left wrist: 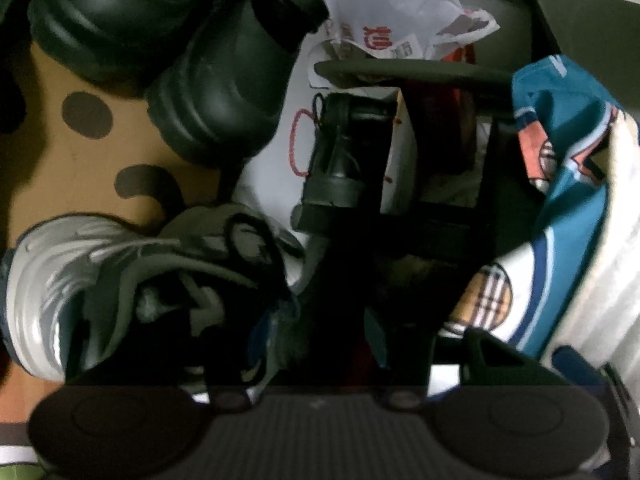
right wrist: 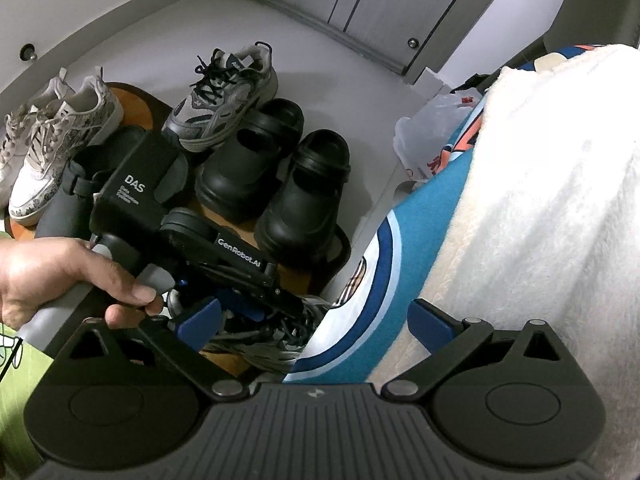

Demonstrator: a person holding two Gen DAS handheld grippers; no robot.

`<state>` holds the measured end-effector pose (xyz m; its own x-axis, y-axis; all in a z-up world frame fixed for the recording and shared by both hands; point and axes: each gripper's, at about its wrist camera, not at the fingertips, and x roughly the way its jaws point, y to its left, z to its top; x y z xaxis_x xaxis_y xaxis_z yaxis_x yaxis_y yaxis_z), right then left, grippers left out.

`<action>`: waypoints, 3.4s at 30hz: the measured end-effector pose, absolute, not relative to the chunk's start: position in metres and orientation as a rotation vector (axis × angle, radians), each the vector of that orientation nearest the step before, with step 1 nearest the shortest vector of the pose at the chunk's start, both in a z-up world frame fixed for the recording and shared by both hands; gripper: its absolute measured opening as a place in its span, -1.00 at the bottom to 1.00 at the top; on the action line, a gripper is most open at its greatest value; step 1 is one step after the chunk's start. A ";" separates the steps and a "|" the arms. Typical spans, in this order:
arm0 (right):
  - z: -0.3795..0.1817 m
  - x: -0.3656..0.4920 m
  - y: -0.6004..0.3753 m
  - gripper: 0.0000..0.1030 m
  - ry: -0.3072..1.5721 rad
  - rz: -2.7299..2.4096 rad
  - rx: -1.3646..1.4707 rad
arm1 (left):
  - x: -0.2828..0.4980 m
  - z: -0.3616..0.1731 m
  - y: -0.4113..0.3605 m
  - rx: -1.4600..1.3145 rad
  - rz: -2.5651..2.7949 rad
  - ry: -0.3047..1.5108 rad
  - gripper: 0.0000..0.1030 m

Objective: Organize scattered shoes
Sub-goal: 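Lift the second grey sneaker with the left gripper and carry it up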

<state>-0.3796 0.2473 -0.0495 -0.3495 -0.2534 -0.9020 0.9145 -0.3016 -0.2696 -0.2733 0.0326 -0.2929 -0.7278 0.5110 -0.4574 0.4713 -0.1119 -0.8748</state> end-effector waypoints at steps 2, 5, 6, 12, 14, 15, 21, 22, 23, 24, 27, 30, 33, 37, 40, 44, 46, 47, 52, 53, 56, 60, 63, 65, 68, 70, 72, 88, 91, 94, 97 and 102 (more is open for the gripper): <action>-0.050 -0.379 0.247 0.98 1.060 -1.771 0.986 | -0.273 -0.294 0.033 -1.142 2.037 -2.079 0.05; -0.052 -0.377 0.247 0.98 1.068 -1.762 0.985 | -0.275 -0.297 0.034 -1.138 2.054 -2.081 0.04; -0.053 -0.377 0.247 0.98 1.070 -1.759 0.986 | -0.276 -0.298 0.035 -1.136 2.052 -2.087 0.05; -0.053 -0.377 0.246 0.98 1.077 -1.748 0.985 | -0.279 -0.293 0.038 -1.133 2.025 -2.095 0.13; -0.054 -0.377 0.246 0.98 1.083 -1.746 0.983 | -0.279 -0.290 0.037 -1.124 2.019 -2.087 0.13; -0.054 -0.377 0.245 0.98 1.087 -1.745 0.982 | -0.279 -0.290 0.037 -1.122 2.021 -2.085 0.13; -0.056 -0.374 0.245 0.98 1.086 -1.729 0.984 | -0.281 -0.293 0.039 -1.141 2.026 -2.086 0.12; -0.056 -0.374 0.244 0.98 1.087 -1.728 0.983 | -0.283 -0.292 0.040 -1.141 2.034 -2.071 0.12; -0.056 -0.373 0.244 0.98 1.088 -1.728 0.982 | -0.284 -0.291 0.041 -1.137 2.033 -2.067 0.12; -0.056 -0.373 0.244 0.98 1.090 -1.727 0.982 | -0.285 -0.292 0.041 -1.128 2.027 -2.073 0.12; -0.055 -0.373 0.244 0.98 1.090 -1.724 0.981 | -0.288 -0.293 0.042 -1.102 2.031 -2.083 0.12; -0.055 -0.373 0.244 0.98 1.084 -1.725 0.984 | -0.289 -0.294 0.041 -1.054 2.047 -2.097 0.12; -0.055 -0.373 0.244 0.98 1.089 -1.723 0.981 | -0.290 -0.299 0.042 -1.016 2.053 -2.112 0.09; -0.055 -0.372 0.243 0.98 1.096 -1.715 0.979 | -0.290 -0.299 0.043 -0.997 2.081 -2.096 0.08; -0.056 -0.372 0.243 0.98 1.099 -1.713 0.978 | -0.288 -0.297 0.044 -0.976 2.116 -2.061 -0.12; -0.058 -0.372 0.243 0.98 1.113 -1.708 0.975 | -0.284 -0.302 0.042 -1.013 2.125 -2.039 -0.79; -0.059 -0.371 0.242 0.98 1.119 -1.706 0.973 | -0.279 -0.304 0.040 -1.009 2.142 -2.016 -0.78; -0.060 -0.371 0.242 0.98 1.121 -1.703 0.973 | -0.278 -0.303 0.040 -1.004 2.151 -2.004 -0.79; -0.065 -0.369 0.240 0.98 1.141 -1.693 0.969 | -0.270 -0.289 0.034 -0.986 2.227 -1.931 -0.81; -0.065 -0.369 0.240 0.98 1.143 -1.692 0.968 | -0.268 -0.286 0.033 -0.972 2.238 -1.922 -0.81; -0.065 -0.365 0.239 0.98 1.147 -1.681 0.957 | -0.261 -0.281 0.031 -0.951 2.250 -1.910 -0.81; -0.064 -0.359 0.240 0.98 1.155 -1.660 0.938 | -0.249 -0.281 0.032 -0.923 2.237 -1.948 -0.82; -0.064 -0.355 0.239 0.98 1.156 -1.645 0.932 | -0.239 -0.283 0.030 -0.881 2.216 -1.998 -0.82; -0.063 -0.354 0.237 0.98 1.158 -1.634 0.927 | -0.235 -0.282 0.026 -0.860 2.236 -2.007 -0.82; -0.062 -0.352 0.236 0.98 1.160 -1.624 0.918 | -0.229 -0.277 0.016 -0.813 2.268 -2.017 -0.83; -0.062 -0.351 0.236 0.98 1.159 -1.622 0.917 | -0.228 -0.275 0.013 -0.798 2.267 -2.023 -0.83; -0.063 -0.351 0.235 0.98 1.162 -1.620 0.914 | -0.226 -0.272 0.011 -0.784 2.264 -2.026 -0.83; -0.048 -0.335 0.232 0.98 1.130 -1.538 0.854 | -0.178 -0.228 -0.012 -0.631 2.246 -2.049 -0.83; -0.046 -0.335 0.231 0.98 1.110 -1.541 0.858 | -0.163 -0.217 -0.021 -0.596 2.254 -2.060 -0.83; -0.045 -0.334 0.228 0.98 1.093 -1.538 0.852 | -0.145 -0.209 -0.035 -0.548 2.272 -2.076 -0.83; -0.041 -0.331 0.223 0.98 1.081 -1.537 0.812 | -0.132 -0.205 -0.046 -0.520 2.295 -2.080 -0.83; -0.042 -0.324 0.209 0.98 1.074 -1.534 0.784 | -0.106 -0.203 -0.061 -0.487 2.322 -2.103 -0.83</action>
